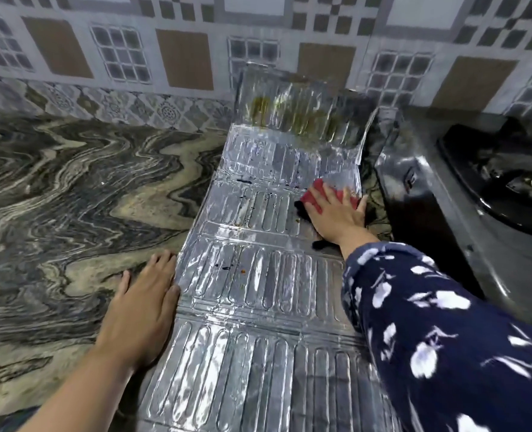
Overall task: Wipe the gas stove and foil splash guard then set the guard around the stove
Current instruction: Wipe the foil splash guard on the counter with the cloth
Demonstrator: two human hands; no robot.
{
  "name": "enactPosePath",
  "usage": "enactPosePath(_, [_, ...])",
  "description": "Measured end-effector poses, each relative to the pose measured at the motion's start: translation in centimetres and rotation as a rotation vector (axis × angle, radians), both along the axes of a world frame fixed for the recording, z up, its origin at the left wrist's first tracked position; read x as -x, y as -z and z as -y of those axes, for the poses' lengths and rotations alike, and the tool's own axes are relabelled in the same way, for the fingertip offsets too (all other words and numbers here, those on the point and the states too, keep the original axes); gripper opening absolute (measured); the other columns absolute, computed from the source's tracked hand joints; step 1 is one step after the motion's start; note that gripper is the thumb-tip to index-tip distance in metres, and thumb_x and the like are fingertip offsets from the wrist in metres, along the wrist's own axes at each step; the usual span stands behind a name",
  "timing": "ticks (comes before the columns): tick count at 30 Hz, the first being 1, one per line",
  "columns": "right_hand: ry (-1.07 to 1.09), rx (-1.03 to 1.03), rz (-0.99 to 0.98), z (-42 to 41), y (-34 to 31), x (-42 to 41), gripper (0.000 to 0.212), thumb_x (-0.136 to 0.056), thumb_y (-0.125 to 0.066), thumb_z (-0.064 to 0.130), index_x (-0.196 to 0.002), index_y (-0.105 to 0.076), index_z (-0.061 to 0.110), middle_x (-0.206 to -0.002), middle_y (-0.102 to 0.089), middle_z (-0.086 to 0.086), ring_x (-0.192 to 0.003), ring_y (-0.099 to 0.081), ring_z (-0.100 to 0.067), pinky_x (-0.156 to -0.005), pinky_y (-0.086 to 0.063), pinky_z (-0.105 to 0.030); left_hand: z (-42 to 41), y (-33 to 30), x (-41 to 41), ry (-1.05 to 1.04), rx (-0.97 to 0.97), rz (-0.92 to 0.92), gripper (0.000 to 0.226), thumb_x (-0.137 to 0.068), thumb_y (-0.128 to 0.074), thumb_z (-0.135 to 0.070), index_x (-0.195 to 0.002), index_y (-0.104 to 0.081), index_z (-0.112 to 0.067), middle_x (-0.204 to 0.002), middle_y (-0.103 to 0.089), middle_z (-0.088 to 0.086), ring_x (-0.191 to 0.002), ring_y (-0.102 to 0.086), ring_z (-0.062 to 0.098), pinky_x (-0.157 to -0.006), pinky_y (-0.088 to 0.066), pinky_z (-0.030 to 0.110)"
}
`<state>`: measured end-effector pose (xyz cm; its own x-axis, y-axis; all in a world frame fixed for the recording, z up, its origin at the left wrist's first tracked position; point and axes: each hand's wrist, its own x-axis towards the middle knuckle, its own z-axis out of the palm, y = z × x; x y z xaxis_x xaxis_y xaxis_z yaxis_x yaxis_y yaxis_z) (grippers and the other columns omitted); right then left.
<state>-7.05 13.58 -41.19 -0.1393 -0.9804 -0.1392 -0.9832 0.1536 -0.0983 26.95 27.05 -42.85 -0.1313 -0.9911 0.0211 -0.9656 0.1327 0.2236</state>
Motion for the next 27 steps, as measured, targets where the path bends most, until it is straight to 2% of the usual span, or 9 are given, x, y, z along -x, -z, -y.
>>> enactPosePath(4, [-0.145,0.002,0.016,-1.4,0.0,-3.1,0.057,-0.095,-0.006,0.061,-0.148,0.003,0.044,-0.16,0.01,0.011,-0.146,0.017,-0.03,-0.111,0.015,-0.064,0.1,0.2,0.0,0.009,0.014,-0.005,0.074,-0.084,0.005,-0.056,-0.15,-0.004,-0.025,-0.154,0.003,-0.016,-0.143,0.007,0.001,-0.118,0.006,0.034])
enactPosePath(11, [-0.391,0.01,0.097,-10.5,0.2,-11.3,0.055,-0.094,-0.007,0.061,-0.148,0.0,0.047,-0.159,0.011,0.014,-0.145,0.021,-0.029,-0.11,0.016,-0.064,-0.1,-0.2,0.3,0.0,-0.005,0.035,0.06,-0.096,-0.007,-0.043,-0.151,-0.006,-0.02,-0.158,0.002,-0.01,-0.142,0.009,0.001,-0.118,0.005,0.038])
enactPosePath(16, [-0.454,0.004,0.061,-14.7,0.4,-14.4,0.06,-0.093,-0.011,0.063,-0.148,0.006,0.045,-0.157,0.017,0.014,-0.137,0.037,-0.034,-0.105,0.02,-0.067,-0.2,-0.5,0.5,-0.008,-0.035,0.033,0.069,-0.087,-0.001,-0.045,-0.151,-0.008,-0.019,-0.159,0.0,-0.008,-0.142,0.007,0.0,-0.118,0.005,0.038])
enactPosePath(18, [-0.489,0.027,0.051,-13.6,0.4,-14.5,0.063,-0.091,-0.012,0.065,-0.148,0.003,0.044,-0.158,0.015,0.014,-0.139,0.035,-0.03,-0.105,0.02,-0.066,-0.2,-0.4,0.5,-0.01,-0.029,0.027,0.069,-0.087,-0.002,-0.044,-0.151,-0.007,-0.019,-0.159,0.001,-0.008,-0.142,0.007,0.001,-0.118,0.005,0.038])
enactPosePath(22, [-0.516,0.037,0.052,-8.2,0.4,-13.8,0.061,-0.09,-0.013,0.067,-0.147,-0.003,0.049,-0.159,0.008,0.017,-0.146,0.021,-0.024,-0.11,0.016,-0.064,0.0,-0.3,0.4,-0.006,-0.023,0.027,0.071,-0.085,0.004,-0.048,-0.151,-0.004,-0.021,-0.157,0.006,-0.012,-0.141,0.011,-0.001,-0.117,0.007,0.035])
enactPosePath(27, [-0.386,0.05,0.041,0.3,0.4,-11.8,0.061,-0.091,-0.012,0.066,-0.148,-0.004,0.046,-0.16,0.005,0.016,-0.148,0.012,-0.025,-0.111,0.01,-0.065,0.1,-0.1,0.1,-0.006,-0.005,0.011,0.076,-0.08,0.012,-0.052,-0.15,-0.001,-0.026,-0.153,0.011,-0.018,-0.139,0.015,-0.003,-0.117,0.01,0.033])
